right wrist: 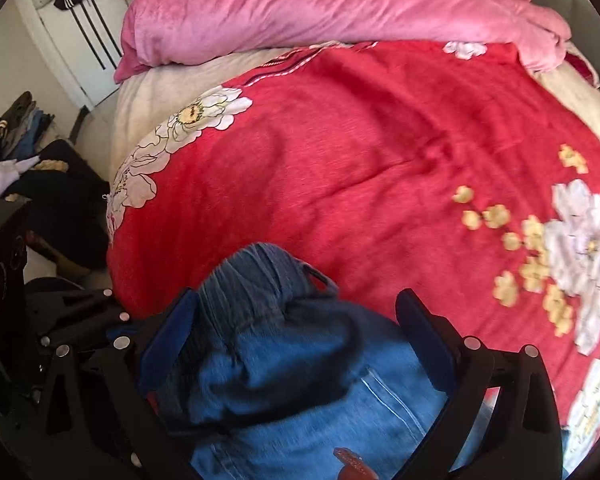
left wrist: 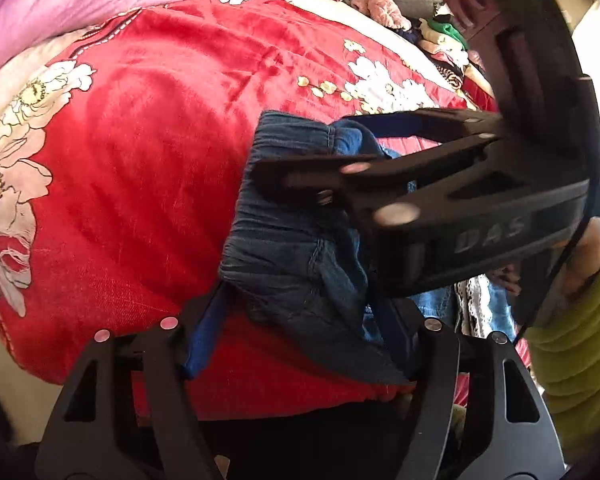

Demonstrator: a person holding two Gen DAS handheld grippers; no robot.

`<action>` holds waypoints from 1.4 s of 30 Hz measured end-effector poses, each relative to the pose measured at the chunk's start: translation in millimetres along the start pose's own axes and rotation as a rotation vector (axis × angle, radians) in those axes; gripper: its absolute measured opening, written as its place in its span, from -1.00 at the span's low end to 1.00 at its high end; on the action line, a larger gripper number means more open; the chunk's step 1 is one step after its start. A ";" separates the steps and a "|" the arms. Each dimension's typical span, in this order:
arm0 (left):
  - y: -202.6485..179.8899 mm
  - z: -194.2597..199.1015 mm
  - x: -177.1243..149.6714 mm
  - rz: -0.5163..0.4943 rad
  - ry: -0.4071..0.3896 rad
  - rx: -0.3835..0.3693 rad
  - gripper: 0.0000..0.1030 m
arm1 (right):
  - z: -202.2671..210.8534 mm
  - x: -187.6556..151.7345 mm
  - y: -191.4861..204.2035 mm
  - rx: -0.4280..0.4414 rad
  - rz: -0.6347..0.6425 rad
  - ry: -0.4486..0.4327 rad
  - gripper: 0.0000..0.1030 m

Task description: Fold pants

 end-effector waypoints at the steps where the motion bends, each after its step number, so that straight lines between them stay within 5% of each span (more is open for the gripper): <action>1: 0.1 -0.6 -0.3 0.003 0.001 -0.001 0.17 | -3.5 0.0 1.0 0.011 -0.002 0.003 0.89; 6: 1.5 1.7 1.2 0.014 -0.014 -0.005 0.18 | -18.4 -2.2 4.6 0.098 -0.032 0.000 0.57; 8: 0.9 1.4 1.2 0.016 -0.015 -0.006 0.20 | -14.4 -1.2 8.3 0.115 -0.020 -0.020 0.13; 14: 1.0 0.9 4.7 -0.006 -0.026 0.021 0.33 | 7.6 -1.9 5.0 0.135 -0.040 -0.079 -0.30; 26: -25.4 11.3 5.0 -0.110 -0.065 0.025 0.66 | 85.7 -19.5 -19.2 0.218 -0.168 -0.245 -0.34; 30: -42.9 0.8 0.5 -0.047 0.004 -0.104 0.67 | 109.5 -31.3 -29.1 0.227 -0.191 -0.287 -0.35; 32: -52.0 -2.3 -3.3 -0.045 0.030 -0.143 0.59 | 121.8 -37.2 -33.6 0.228 -0.199 -0.309 -0.35; 35: -75.4 -3.3 -6.1 -0.042 0.043 -0.223 0.16 | 135.9 -45.3 -40.4 0.225 -0.210 -0.338 -0.35; 39: -116.3 2.6 -6.4 -0.093 0.032 -0.297 0.12 | 159.1 -60.9 -56.2 0.212 -0.243 -0.388 -0.23; 42: -151.7 6.2 -14.3 -0.191 0.020 -0.325 0.12 | 187.2 -86.6 -84.4 0.162 -0.334 -0.464 0.15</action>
Point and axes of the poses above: each gripper's, at about its wrist camera, not at the fingertips, and z roughly against the way its jaws point, y to its left, x to its top, the point moved 10 cm from there along -z, roughly the way its jaws point, and after that the axes turned 3 degrees about z, right-handed, at the moved point
